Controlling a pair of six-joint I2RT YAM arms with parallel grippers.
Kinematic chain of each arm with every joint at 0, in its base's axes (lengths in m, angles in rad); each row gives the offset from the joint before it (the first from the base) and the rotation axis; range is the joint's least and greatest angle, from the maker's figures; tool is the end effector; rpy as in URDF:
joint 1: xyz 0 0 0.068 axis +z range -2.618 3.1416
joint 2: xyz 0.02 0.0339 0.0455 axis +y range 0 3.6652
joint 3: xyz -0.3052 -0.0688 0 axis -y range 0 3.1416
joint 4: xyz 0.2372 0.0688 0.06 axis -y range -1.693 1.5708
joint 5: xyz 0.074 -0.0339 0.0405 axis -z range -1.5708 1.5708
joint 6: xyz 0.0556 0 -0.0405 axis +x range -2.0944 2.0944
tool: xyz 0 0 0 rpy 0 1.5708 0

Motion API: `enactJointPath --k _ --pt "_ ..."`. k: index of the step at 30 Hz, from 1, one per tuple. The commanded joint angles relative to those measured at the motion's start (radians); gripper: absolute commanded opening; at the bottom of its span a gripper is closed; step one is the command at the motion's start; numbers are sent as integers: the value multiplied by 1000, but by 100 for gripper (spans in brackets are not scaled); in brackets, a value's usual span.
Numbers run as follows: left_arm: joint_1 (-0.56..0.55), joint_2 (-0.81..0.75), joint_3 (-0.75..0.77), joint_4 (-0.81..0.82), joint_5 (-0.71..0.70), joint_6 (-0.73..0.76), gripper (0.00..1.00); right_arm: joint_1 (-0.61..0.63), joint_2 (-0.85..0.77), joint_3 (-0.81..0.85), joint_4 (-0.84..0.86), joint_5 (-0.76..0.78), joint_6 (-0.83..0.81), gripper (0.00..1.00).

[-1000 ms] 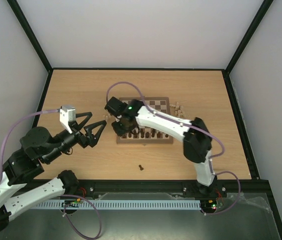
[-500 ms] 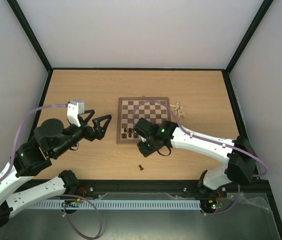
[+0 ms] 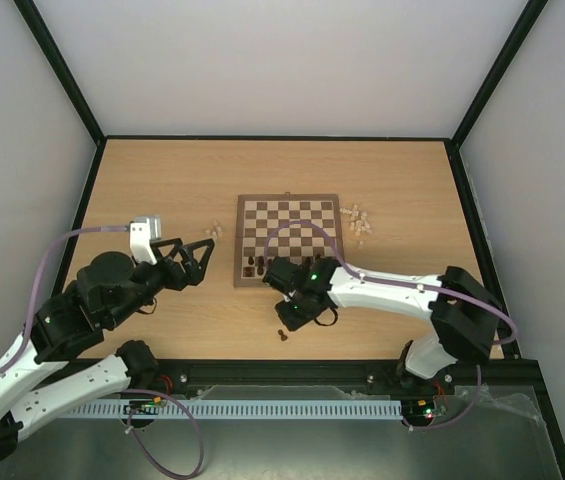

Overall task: Set up the chess pieces on the board
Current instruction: Pick up the chess piece at the center of the board.

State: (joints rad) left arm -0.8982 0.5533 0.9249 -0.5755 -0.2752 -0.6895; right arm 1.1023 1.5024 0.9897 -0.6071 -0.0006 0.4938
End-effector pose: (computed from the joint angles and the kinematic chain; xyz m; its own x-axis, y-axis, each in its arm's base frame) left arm 0.0644 -0.0566 0.3901 -0.4707 -0.3916 -0.7906 0.3726 0.7240 -0.5805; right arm 0.1317 0.2603 0.2373 -0.7808 -0.4932 -0.3835 -0.5931 0.7780 0.2071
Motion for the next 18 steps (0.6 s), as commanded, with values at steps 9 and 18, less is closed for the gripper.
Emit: enactJointPath --k 9,18 --pt "-3 -45 -32 -24 -21 -27 99 81 195 102 -16 -24 5 32" --pt "-4 -69 -41 -35 -25 -16 99 97 257 130 -48 22 36 32"
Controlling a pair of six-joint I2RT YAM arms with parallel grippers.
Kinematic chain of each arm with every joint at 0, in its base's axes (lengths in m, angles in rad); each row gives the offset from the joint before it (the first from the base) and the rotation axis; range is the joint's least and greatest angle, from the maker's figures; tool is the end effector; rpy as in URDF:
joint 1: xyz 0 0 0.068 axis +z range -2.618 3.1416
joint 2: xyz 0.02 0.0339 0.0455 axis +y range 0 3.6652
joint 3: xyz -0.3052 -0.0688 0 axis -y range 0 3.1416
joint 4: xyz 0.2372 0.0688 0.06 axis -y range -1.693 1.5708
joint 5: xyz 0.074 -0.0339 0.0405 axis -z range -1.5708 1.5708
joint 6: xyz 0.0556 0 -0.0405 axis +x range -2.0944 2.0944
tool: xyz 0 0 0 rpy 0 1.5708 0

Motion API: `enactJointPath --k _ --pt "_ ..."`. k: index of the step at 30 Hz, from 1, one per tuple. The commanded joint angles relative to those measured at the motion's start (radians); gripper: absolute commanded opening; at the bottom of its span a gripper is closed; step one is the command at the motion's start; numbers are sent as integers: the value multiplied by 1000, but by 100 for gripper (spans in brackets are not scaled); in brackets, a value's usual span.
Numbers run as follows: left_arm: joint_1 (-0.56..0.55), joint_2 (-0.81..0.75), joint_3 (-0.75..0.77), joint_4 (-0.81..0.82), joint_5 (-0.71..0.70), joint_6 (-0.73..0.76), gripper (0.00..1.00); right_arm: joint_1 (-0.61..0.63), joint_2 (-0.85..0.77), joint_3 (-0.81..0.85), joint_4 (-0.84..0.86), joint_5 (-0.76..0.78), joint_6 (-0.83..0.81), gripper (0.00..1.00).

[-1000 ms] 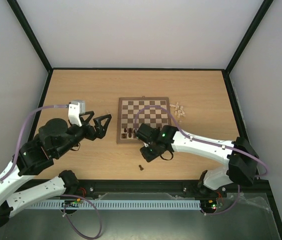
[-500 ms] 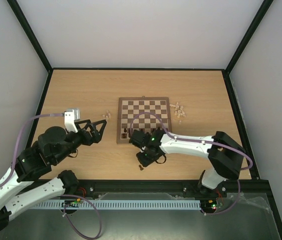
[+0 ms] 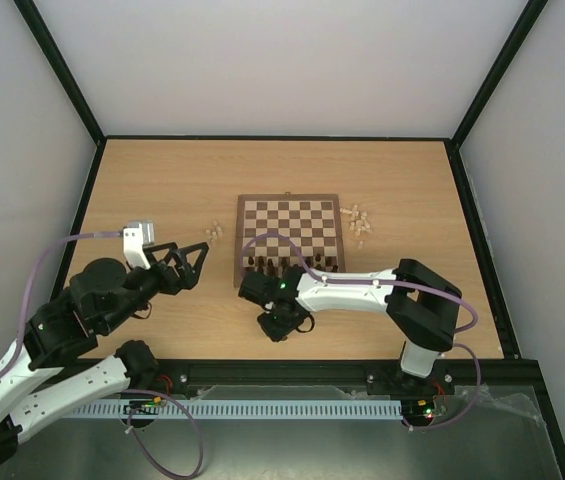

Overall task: Set up the chess pieces on the board
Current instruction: Pick up the chess piece at the center of the board.

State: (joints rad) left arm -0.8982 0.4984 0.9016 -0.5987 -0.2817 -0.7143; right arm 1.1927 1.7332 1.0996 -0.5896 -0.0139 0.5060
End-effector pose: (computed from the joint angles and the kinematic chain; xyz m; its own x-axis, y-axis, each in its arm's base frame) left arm 0.0567 -0.0463 0.3829 -0.4724 -0.4170 -0.7765 0.3601 0.7129 -0.6018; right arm 0.1249 0.3164 0.2008 -0.7548 -0.5875 -0.2916 -0.6461 0.7425 0.1765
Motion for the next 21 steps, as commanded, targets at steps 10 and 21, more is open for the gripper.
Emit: enactJointPath --k 10,21 --pt "-2 -30 -26 -12 -19 10 99 7 71 38 -54 39 22 27" --pt "-4 -30 -32 -9 -11 7 99 7 96 7 -35 53 27 19"
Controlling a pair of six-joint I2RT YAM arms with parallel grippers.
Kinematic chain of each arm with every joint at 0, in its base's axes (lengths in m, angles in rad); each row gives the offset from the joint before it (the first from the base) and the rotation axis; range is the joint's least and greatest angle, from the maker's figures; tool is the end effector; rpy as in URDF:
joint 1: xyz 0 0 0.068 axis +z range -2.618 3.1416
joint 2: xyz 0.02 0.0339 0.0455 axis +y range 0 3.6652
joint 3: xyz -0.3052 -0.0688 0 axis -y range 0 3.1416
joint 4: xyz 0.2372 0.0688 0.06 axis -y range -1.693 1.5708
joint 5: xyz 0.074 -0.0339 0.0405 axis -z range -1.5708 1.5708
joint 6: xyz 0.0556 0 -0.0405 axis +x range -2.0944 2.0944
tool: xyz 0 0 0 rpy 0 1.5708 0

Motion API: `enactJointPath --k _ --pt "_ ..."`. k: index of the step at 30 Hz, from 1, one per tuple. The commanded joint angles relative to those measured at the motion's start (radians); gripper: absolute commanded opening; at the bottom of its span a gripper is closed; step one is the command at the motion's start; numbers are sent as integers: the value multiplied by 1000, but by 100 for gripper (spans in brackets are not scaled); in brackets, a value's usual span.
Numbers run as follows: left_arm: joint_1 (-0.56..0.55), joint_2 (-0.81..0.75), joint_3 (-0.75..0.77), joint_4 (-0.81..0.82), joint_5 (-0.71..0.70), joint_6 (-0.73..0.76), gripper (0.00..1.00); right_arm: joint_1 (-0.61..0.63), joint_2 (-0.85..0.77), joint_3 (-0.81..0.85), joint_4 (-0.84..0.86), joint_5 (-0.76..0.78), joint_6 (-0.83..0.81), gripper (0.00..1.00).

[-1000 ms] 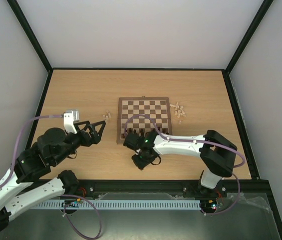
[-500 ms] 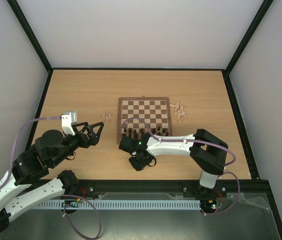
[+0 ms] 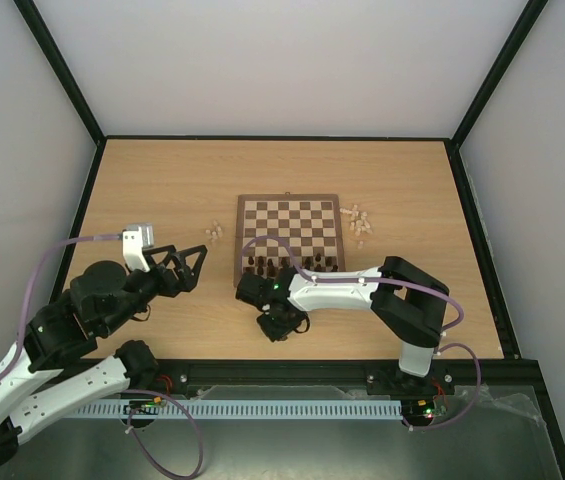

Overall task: Set up the chess pieces on the board
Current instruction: Pick up the chess piece at the center of the board.

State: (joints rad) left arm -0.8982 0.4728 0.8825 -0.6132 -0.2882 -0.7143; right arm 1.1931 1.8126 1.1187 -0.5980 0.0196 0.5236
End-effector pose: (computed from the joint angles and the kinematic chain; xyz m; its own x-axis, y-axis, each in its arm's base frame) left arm 0.0539 -0.0423 0.3763 -0.4728 -0.4145 -0.7776 0.3531 0.7194 -0.5982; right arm 0.1299 0.3244 0.1797 -0.7707 -0.5870 -0.2478 -0.6258 0.7705 0.1213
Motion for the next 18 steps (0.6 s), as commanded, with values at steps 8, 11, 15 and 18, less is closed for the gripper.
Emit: enactJointPath --k 8,11,15,18 --pt "-2 10 -12 12 3 6 99 3 0 -19 2 38 6 10" --pt "-3 14 -17 22 -3 13 99 -12 -43 -8 6 46 3 9" --pt "-2 54 1 35 3 21 99 -59 -167 -11 27 34 -6 9" --pt "-2 77 1 62 23 24 99 -112 -286 -25 48 13 -15 9"
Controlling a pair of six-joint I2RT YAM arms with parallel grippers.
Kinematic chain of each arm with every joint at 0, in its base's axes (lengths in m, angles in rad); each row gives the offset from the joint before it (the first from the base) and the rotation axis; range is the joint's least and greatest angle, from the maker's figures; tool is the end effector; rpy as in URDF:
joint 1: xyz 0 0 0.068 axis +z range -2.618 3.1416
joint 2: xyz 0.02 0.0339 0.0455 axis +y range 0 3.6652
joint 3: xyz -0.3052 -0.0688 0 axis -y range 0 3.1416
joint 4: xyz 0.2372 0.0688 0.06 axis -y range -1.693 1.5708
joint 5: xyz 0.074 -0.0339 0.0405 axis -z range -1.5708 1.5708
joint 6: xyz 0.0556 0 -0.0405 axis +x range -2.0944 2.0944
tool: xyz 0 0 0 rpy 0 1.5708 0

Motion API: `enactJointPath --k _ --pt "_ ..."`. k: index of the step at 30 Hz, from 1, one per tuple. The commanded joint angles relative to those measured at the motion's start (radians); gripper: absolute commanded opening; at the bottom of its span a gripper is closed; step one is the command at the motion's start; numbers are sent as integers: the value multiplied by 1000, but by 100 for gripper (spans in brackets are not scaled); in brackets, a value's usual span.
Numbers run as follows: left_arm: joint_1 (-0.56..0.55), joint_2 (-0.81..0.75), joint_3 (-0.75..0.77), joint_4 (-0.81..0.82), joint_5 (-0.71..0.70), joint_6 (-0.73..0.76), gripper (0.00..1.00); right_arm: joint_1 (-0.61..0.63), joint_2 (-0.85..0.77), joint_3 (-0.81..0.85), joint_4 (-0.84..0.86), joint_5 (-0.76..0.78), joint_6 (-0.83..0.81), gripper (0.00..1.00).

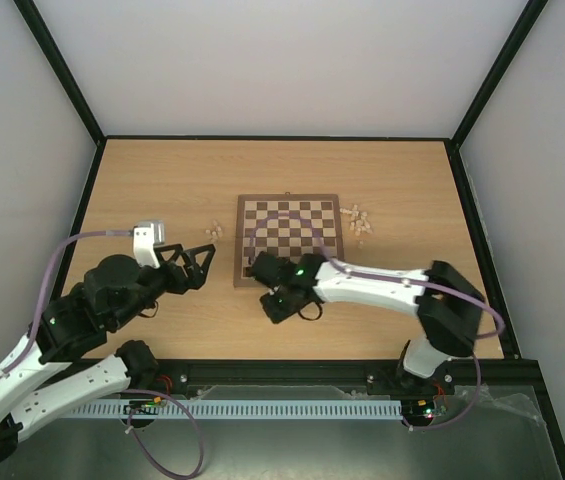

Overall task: Set up the chess pieces on the board
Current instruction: Pick up the chess piece at the center of the board.

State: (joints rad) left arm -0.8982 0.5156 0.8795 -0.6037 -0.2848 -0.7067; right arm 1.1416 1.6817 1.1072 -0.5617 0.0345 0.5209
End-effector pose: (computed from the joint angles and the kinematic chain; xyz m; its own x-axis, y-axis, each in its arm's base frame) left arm 0.0611 -0.0517 0.3742 -0.4896 -0.3856 -0.7821 0.3455 0.7377 -0.5800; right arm 0.1433 0.3084 0.2208 -0.7766 -0.5018 -0.3808 -0.5951 0.7826 0.1824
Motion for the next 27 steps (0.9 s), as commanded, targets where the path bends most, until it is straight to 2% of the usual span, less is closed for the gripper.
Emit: enactJointPath --k 1,11,22,27 --pt "-2 40 2 61 25 16 99 -75 -191 -14 16 -5 -18 9" --pt "-2 126 2 144 79 25 99 -231 -526 -73 102 -59 -18 9" --pt "-2 209 -5 231 137 33 99 -283 -648 -96 124 -66 -19 8" --pt "-2 223 -33 322 206 36 99 -410 -735 -103 213 -243 16 8"
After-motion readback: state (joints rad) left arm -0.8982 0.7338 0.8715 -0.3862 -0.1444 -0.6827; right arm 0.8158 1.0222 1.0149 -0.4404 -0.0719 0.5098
